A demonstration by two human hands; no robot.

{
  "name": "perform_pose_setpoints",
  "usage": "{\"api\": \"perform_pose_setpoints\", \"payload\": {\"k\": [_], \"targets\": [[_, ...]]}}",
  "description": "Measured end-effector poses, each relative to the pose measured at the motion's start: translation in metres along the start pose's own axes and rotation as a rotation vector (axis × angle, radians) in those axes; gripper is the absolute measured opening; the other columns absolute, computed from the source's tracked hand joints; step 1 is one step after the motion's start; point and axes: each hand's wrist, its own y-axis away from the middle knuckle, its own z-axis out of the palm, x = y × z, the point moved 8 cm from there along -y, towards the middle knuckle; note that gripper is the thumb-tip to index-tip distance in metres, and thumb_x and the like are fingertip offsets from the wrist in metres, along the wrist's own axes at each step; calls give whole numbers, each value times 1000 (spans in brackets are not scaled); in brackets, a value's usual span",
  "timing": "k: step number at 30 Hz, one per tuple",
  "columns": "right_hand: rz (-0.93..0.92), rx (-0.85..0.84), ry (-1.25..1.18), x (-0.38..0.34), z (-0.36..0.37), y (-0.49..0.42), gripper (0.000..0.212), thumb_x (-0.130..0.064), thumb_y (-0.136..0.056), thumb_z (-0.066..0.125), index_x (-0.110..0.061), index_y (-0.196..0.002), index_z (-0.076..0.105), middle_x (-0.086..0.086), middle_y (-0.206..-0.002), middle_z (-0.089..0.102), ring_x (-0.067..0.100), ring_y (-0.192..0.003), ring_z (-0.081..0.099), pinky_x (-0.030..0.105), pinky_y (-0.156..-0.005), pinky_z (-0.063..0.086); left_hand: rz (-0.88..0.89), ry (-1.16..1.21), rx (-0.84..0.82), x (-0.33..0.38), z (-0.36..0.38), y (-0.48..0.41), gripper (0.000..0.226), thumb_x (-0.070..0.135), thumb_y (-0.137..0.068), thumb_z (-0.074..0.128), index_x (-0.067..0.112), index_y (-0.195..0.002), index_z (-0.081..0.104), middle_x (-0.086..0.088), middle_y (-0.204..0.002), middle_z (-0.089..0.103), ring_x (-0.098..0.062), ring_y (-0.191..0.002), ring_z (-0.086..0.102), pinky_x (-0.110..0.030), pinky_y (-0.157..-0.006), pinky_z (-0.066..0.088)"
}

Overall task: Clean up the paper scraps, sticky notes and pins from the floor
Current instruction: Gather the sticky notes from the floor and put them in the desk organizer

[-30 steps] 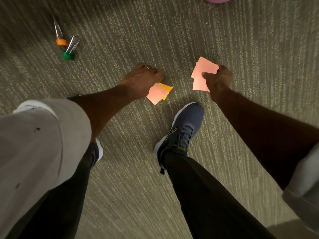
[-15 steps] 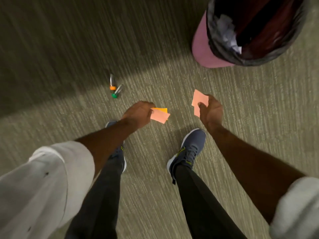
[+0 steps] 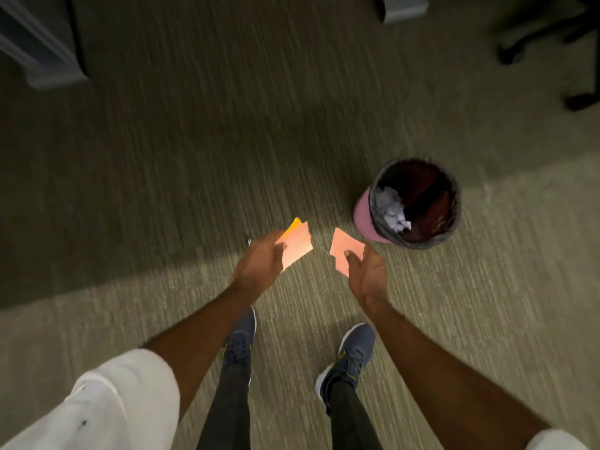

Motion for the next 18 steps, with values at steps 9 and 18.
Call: {"api": "perform_pose_setpoints", "payload": {"k": [9, 18], "targets": [[23, -12, -71, -131, -28, 52, 23, -7, -95, 61, 5, -114, 57, 22, -107, 66, 34, -97, 63, 30, -77, 40, -72, 110, 237, 49, -133, 56, 30, 50, -102, 38, 28, -108, 57, 7, -80, 64, -14, -63, 62, -34, -54, 49], [60, -41, -202, -278, -35, 125, 22, -9, -89, 70, -11, -103, 53, 9, -96, 63, 24, -84, 56, 31, -73, 37, -147, 206, 362, 73, -261, 119, 26, 32, -104, 46, 31, -125, 60, 10, -98, 70, 1, -74, 64, -12, -55, 48]]}}
